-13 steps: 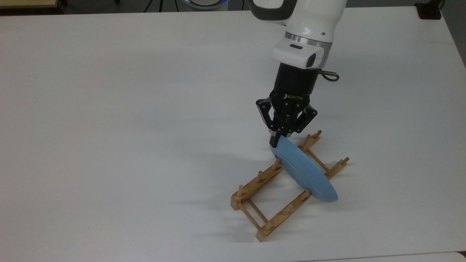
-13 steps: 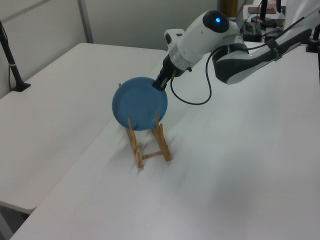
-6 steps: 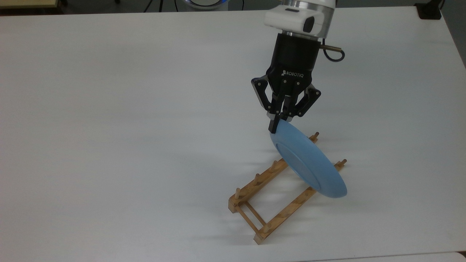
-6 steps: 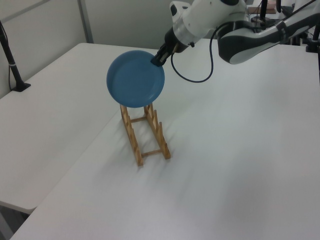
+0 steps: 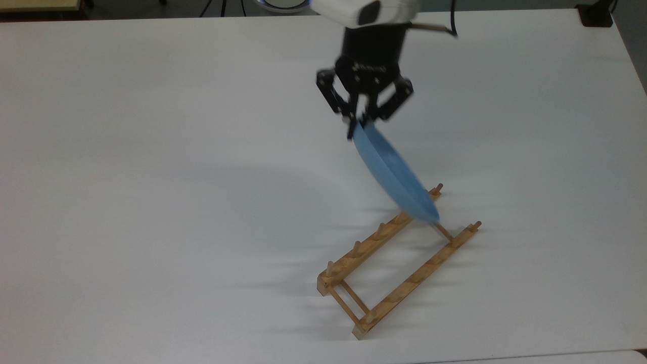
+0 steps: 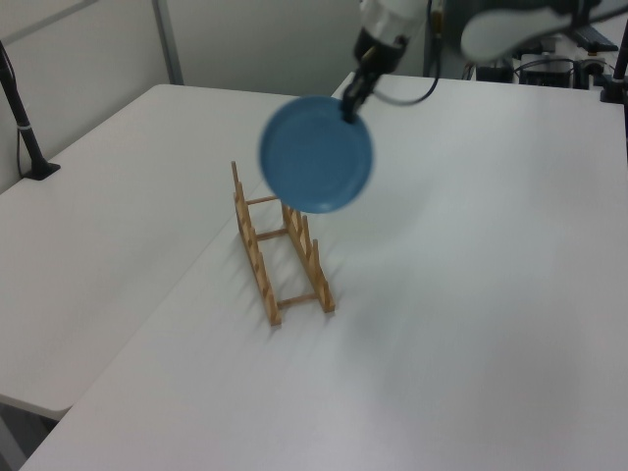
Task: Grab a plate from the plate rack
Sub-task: 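Lift the blue plate up and out of the wooden rack, then lower the blue plate flat onto the table beside the rack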
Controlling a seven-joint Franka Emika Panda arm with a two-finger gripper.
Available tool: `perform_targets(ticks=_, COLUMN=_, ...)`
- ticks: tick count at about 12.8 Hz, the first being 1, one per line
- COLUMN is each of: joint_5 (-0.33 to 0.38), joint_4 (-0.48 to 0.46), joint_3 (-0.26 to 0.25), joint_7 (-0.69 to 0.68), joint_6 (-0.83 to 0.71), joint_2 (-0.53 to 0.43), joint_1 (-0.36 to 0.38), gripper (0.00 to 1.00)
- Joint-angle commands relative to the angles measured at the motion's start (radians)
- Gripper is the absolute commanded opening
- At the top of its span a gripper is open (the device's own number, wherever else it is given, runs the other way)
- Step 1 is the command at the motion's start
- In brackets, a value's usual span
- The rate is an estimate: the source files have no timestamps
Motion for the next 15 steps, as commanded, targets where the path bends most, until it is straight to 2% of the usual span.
perform_targets(ticks=1, joint_5=0.231, joint_4=-0.035, joint_3=-0.002, joint_7=-0.300, joint_6=-0.311, joint_2=-0.130, joint_1=-0.074, gripper=0.00)
perform_targets(ticks=5, joint_5=0.314, joint_4=-0.046, joint_3=-0.004, joint_7=-0.669, joint_6=-0.603, joint_2=-0.182, joint_1=-0.190, gripper=0.00)
perform_targets(ticks=7, joint_5=0.359, joint_4=-0.093, joint_3=-0.007, joint_7=-0.777, joint_6=-0.642, joint_2=-0.182, joint_1=-0.261, gripper=0.00)
perform_targets(ticks=10, joint_5=0.410, joint_4=-0.185, joint_3=-0.011, joint_7=-0.856, joint_6=-0.590, joint_2=-0.179, joint_1=-0.338, gripper=0.00)
perform_targets(ticks=15, joint_5=0.411, joint_4=-0.345, joint_3=-0.030, joint_7=-0.865, joint_6=-0.331, joint_2=-0.169, joint_1=-0.368, gripper=0.00)
